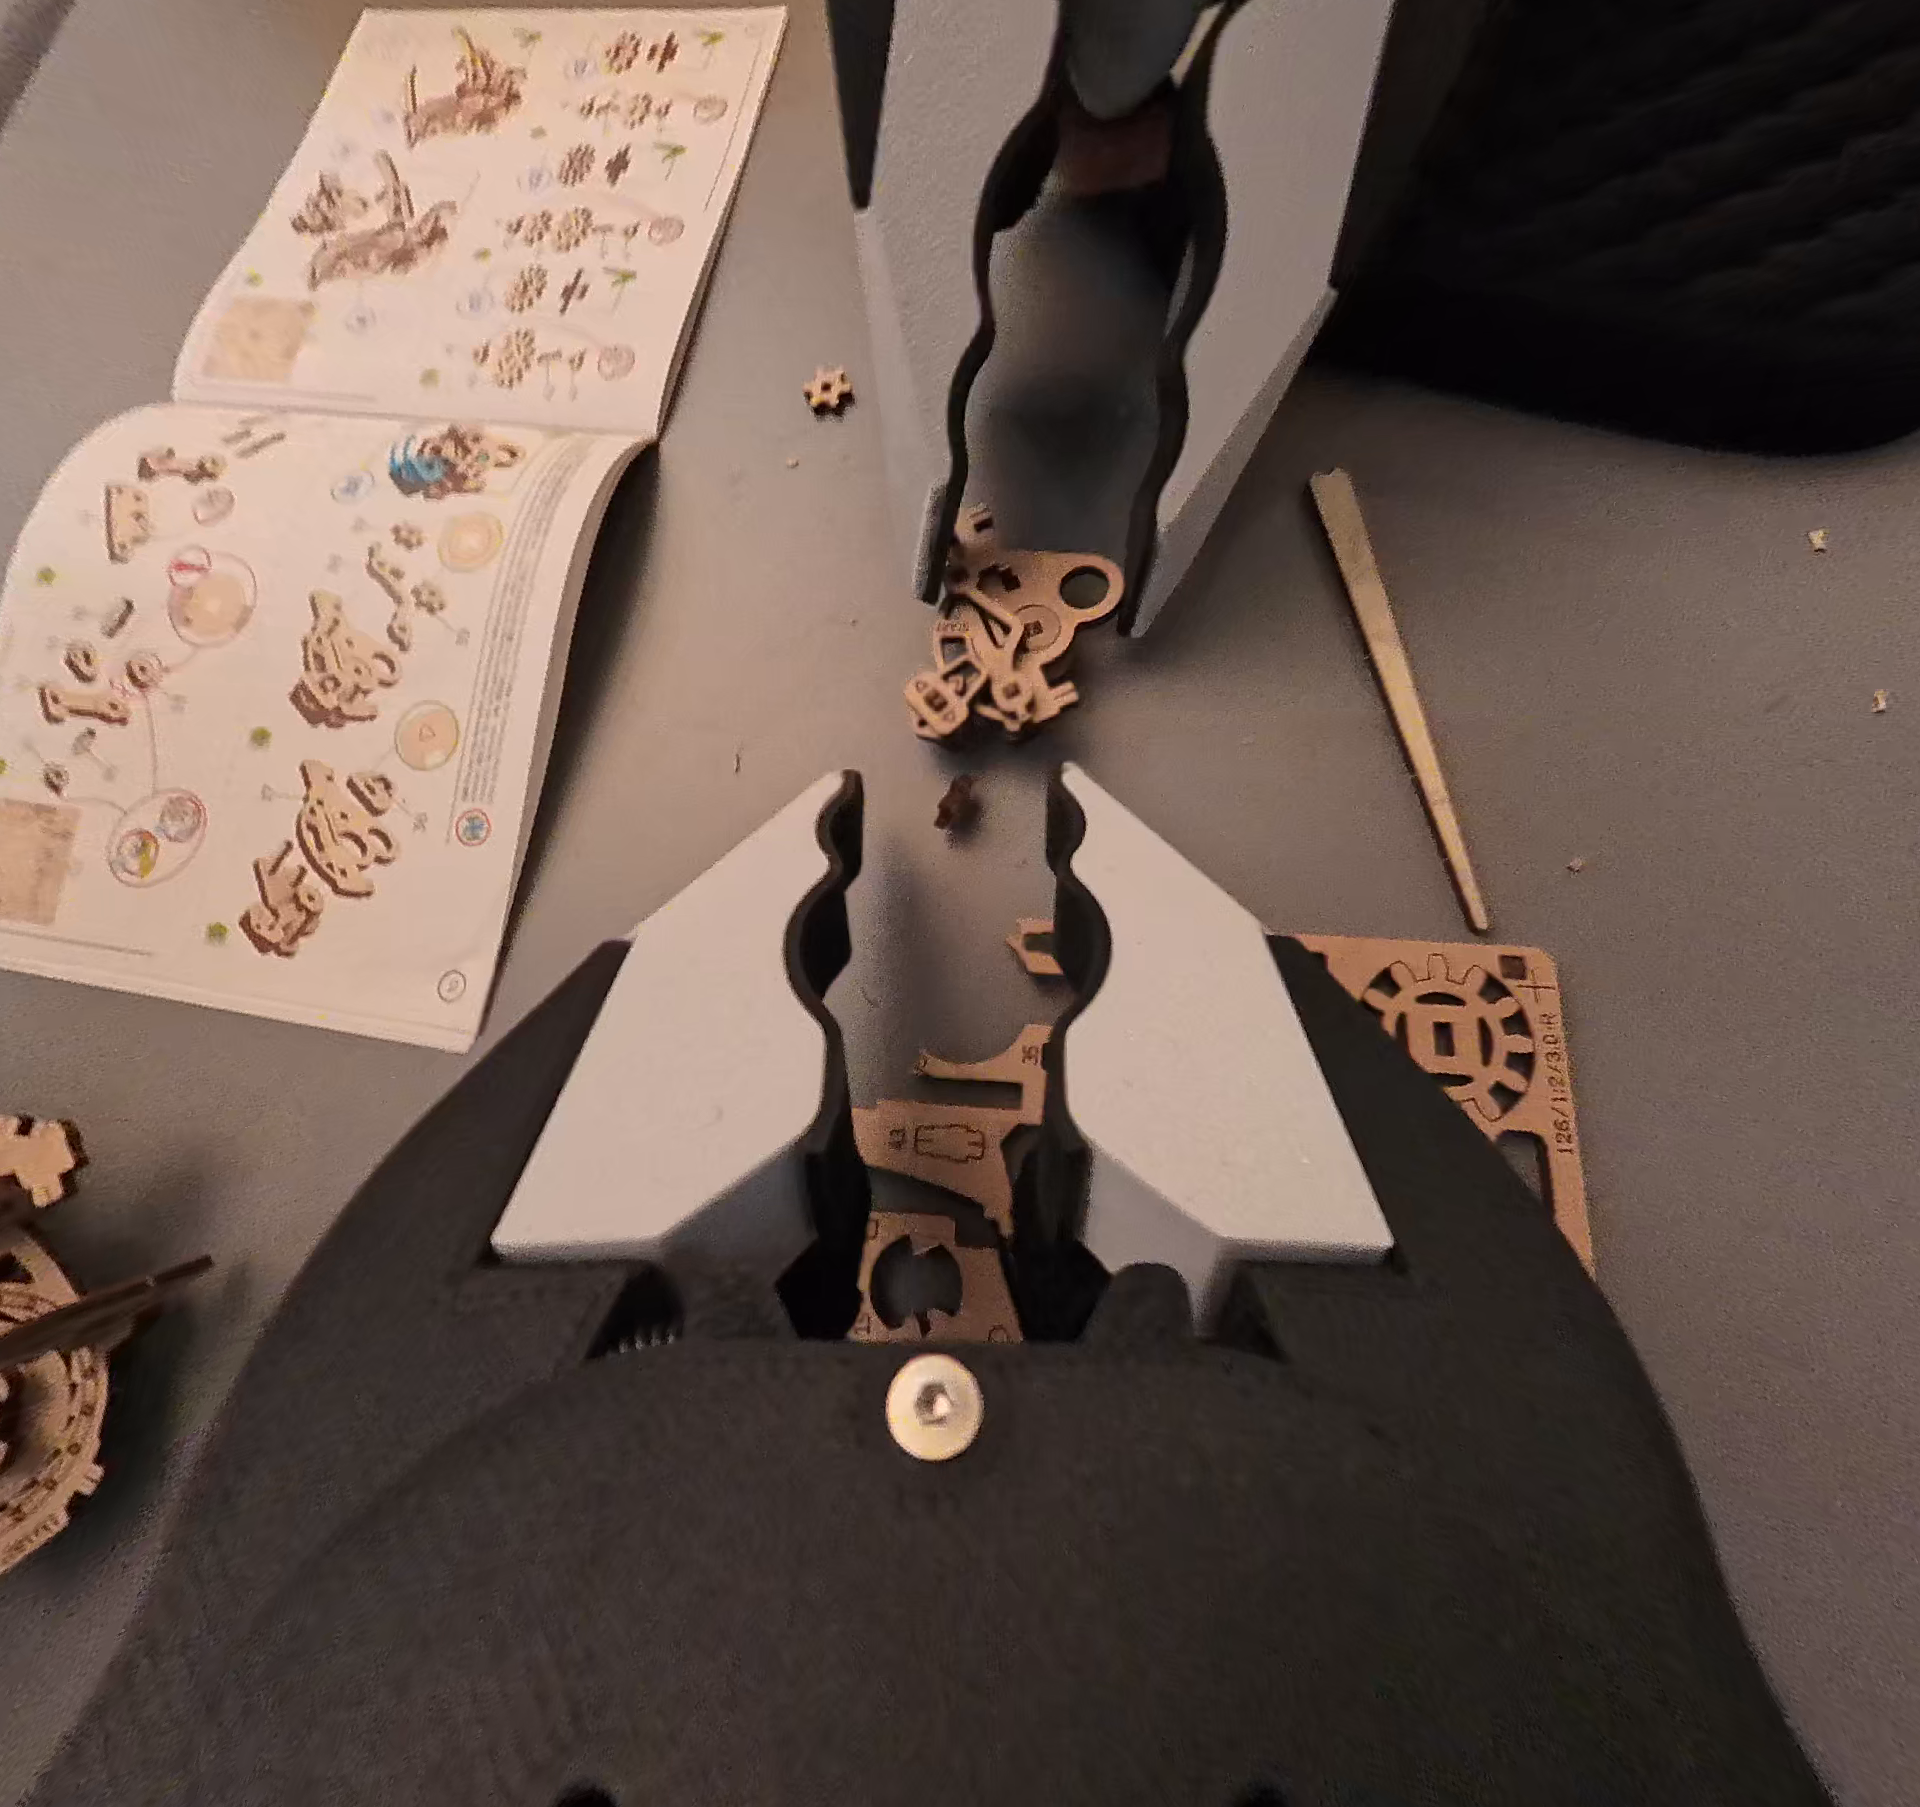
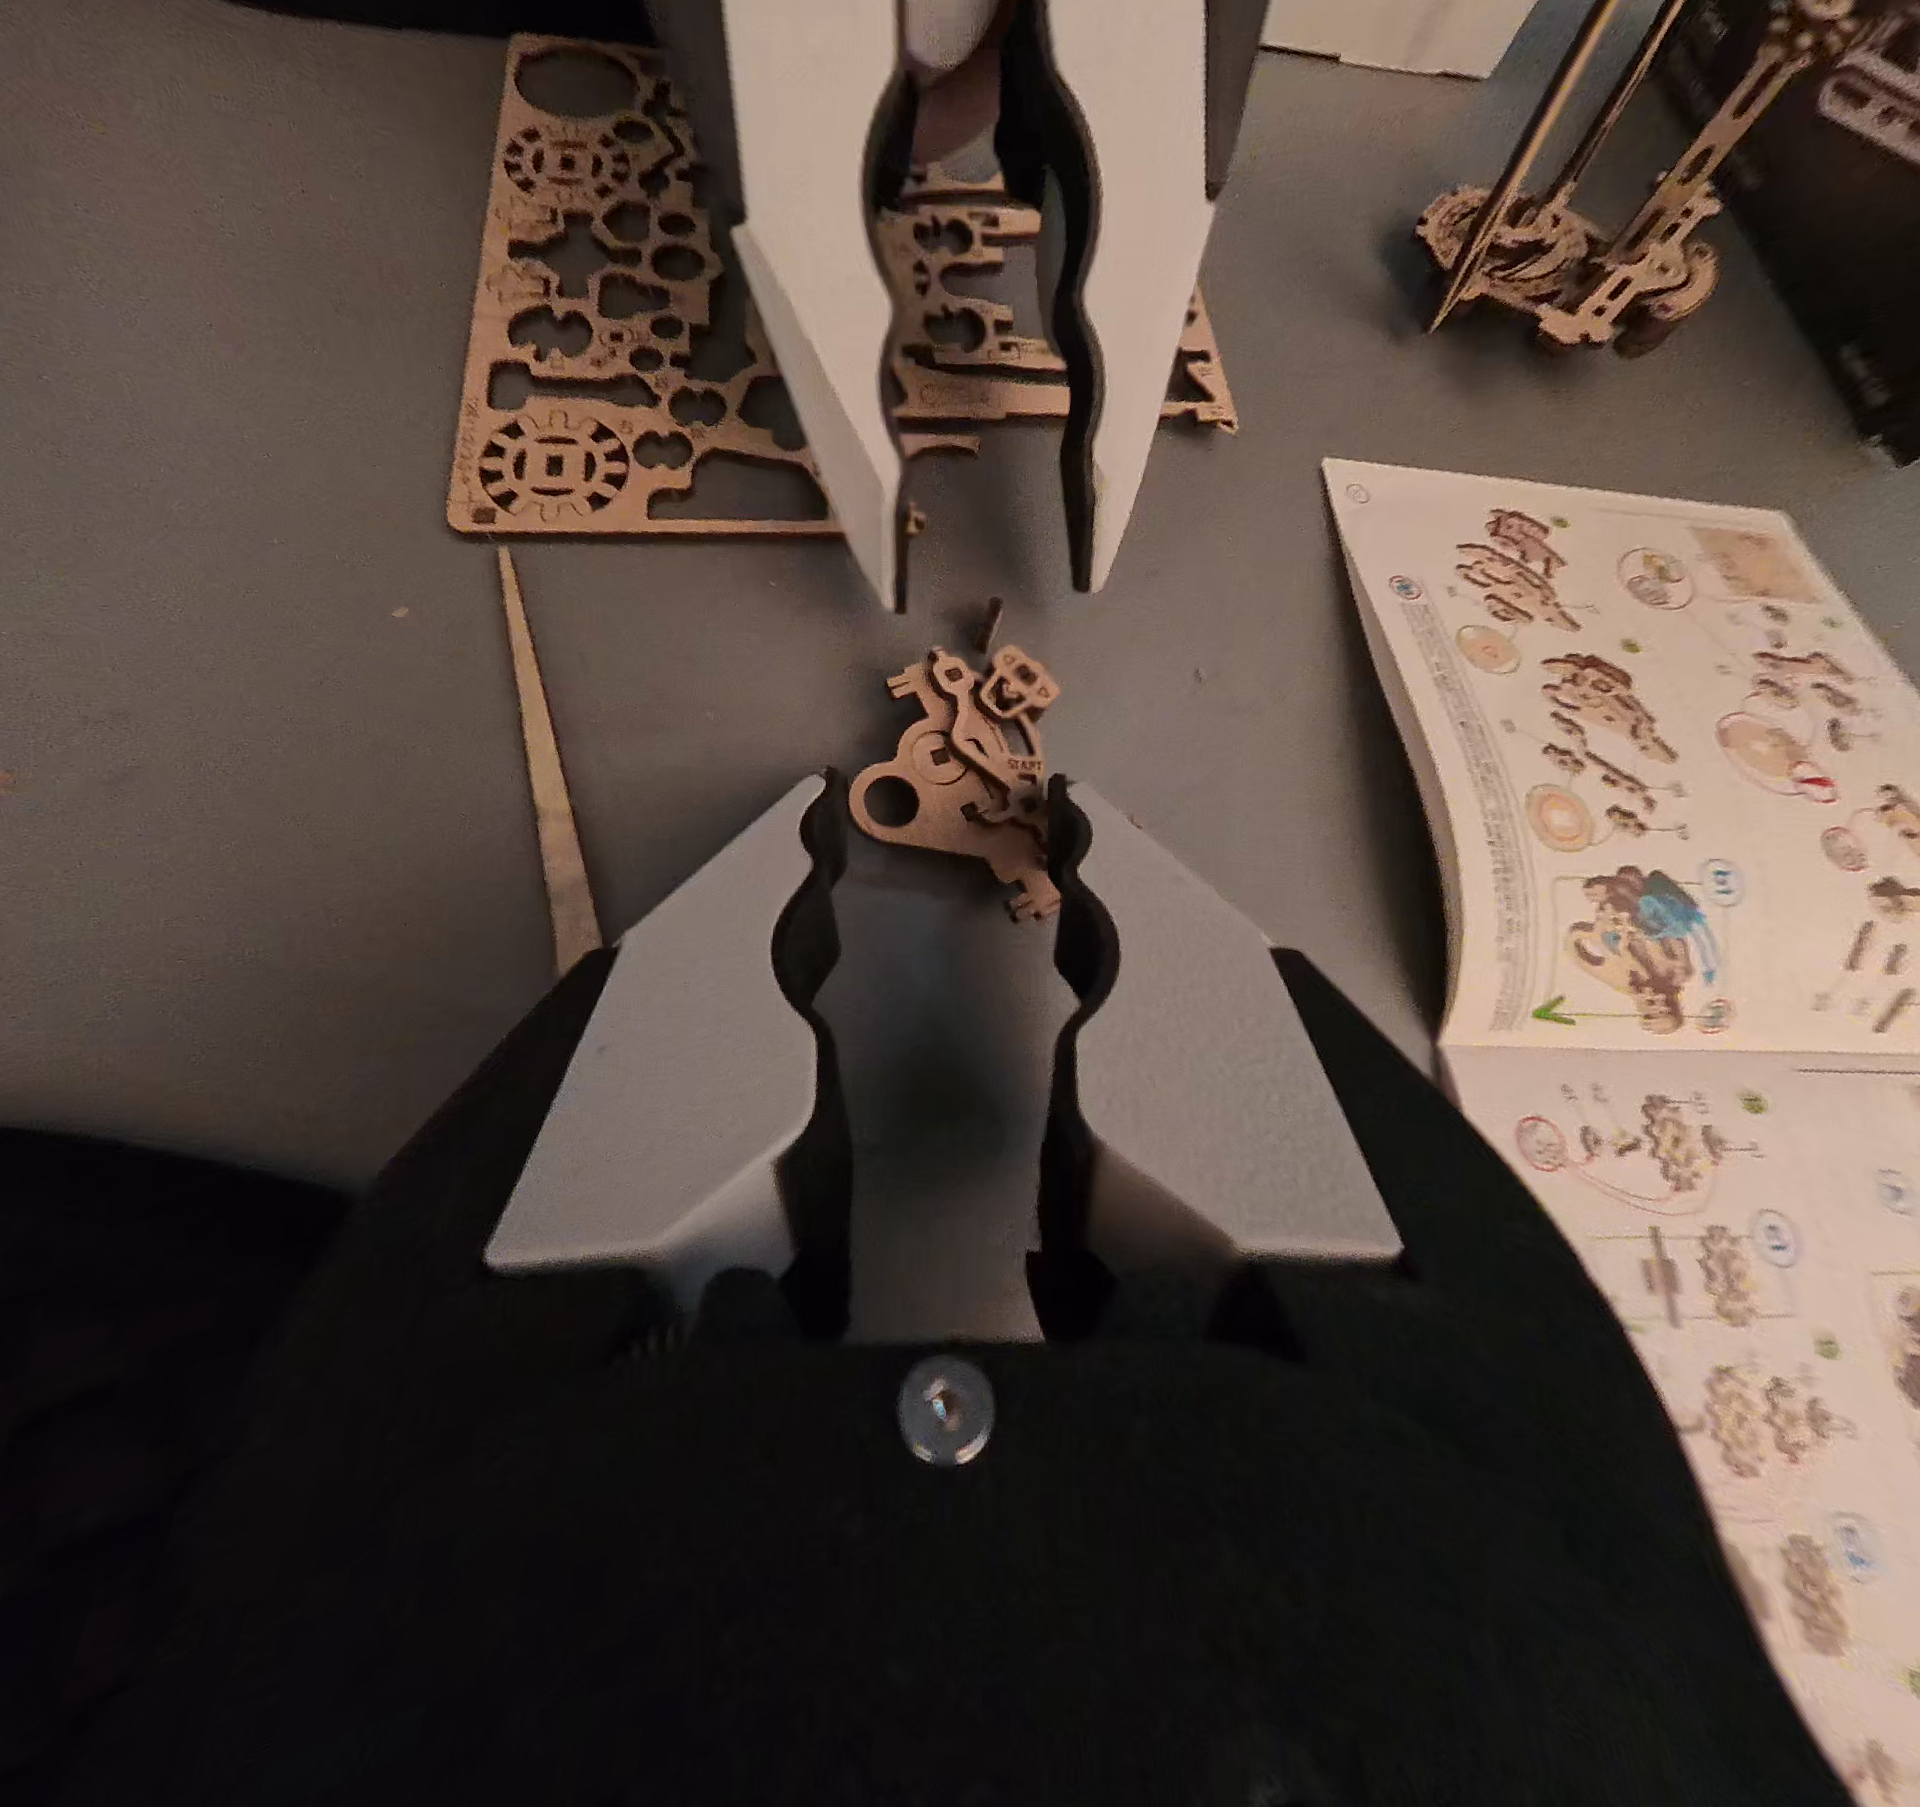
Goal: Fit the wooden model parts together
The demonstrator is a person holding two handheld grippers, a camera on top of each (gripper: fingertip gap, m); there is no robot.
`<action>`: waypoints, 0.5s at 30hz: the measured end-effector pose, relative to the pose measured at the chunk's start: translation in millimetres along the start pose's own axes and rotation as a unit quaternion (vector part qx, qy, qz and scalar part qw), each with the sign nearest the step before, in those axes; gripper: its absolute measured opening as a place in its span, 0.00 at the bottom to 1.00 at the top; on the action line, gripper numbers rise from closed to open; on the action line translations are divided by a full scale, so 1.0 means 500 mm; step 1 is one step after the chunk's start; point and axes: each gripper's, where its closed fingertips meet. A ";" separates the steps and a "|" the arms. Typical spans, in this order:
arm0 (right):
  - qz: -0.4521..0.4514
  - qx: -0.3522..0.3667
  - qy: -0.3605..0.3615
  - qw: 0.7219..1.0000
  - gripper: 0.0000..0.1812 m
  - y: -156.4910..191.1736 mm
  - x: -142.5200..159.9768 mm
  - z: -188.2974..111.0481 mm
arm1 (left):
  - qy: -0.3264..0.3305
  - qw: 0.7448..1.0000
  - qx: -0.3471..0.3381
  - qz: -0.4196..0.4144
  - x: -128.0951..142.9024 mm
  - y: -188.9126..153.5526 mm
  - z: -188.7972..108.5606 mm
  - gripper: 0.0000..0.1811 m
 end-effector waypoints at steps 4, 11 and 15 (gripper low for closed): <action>0.056 -0.027 -0.036 0.997 0.20 -0.001 -0.017 -0.014 | -0.032 0.998 0.003 0.049 -0.031 -0.019 -0.002 0.22; 0.236 -0.154 -0.173 0.944 0.20 0.014 -0.113 -0.083 | -0.105 0.985 -0.046 0.132 -0.099 -0.027 -0.022 0.21; 0.348 -0.257 -0.242 0.869 0.19 0.022 -0.166 -0.130 | -0.152 0.977 -0.053 0.141 -0.140 -0.041 -0.037 0.19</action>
Point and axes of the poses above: each gripper's, where its closed fingertips meet, z out along the fingers, x out of its underside, y = z × x across the jaws, and after that the axes turned 5 degrees about -y, right-handed
